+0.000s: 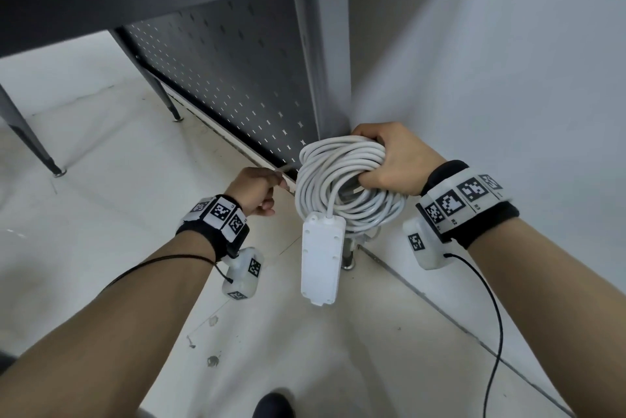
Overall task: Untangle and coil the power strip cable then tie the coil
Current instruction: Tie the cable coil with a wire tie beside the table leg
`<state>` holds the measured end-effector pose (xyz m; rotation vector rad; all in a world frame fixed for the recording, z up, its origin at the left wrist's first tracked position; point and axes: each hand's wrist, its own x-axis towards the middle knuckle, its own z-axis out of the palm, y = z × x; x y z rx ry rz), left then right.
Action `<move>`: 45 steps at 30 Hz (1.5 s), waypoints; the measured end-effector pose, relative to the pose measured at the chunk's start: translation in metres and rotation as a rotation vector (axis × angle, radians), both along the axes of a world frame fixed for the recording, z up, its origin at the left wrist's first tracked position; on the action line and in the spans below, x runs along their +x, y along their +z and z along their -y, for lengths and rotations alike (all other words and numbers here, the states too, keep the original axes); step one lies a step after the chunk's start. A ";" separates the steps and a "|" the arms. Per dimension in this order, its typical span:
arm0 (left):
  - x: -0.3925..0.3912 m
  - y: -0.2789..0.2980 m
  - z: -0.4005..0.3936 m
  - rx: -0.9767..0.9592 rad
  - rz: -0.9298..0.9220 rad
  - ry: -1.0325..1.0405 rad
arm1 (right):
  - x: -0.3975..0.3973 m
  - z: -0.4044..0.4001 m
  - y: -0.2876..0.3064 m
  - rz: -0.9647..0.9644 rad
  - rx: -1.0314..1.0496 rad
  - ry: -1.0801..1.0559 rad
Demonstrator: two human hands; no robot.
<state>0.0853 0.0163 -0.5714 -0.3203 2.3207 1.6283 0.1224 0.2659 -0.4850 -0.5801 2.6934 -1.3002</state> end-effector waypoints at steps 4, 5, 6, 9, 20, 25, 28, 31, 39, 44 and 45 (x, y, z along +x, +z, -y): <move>0.027 0.022 0.001 0.034 -0.124 -0.002 | 0.002 0.003 0.000 0.004 0.013 -0.038; 0.034 0.027 -0.003 0.027 -0.159 -0.024 | 0.002 0.003 0.000 0.007 0.016 -0.047; 0.042 0.032 -0.007 0.012 -0.198 -0.044 | 0.003 0.004 0.001 0.007 0.017 -0.054; 0.060 0.044 -0.019 -0.062 -0.313 -0.066 | 0.005 0.005 0.000 0.017 0.021 -0.079; 0.095 0.068 -0.036 -0.119 -0.575 -0.020 | 0.005 0.005 0.000 0.060 0.005 -0.091; 0.093 0.072 -0.037 -0.148 -0.675 0.089 | 0.004 0.007 -0.002 0.059 0.010 -0.098; 0.094 0.074 -0.050 -0.235 -0.725 -0.067 | 0.003 0.009 -0.003 0.043 0.020 -0.112; 0.093 0.071 -0.058 -0.305 -0.711 -0.114 | 0.002 0.009 -0.004 0.048 0.004 -0.109; 0.091 0.077 -0.049 -0.207 -0.597 -0.342 | -0.003 0.009 -0.007 0.056 0.011 -0.109; 0.092 0.076 -0.049 -0.260 -0.622 -0.352 | -0.003 0.008 -0.007 0.050 0.006 -0.117; 0.093 0.075 -0.049 -0.292 -0.633 -0.338 | -0.003 0.008 -0.007 0.051 0.008 -0.117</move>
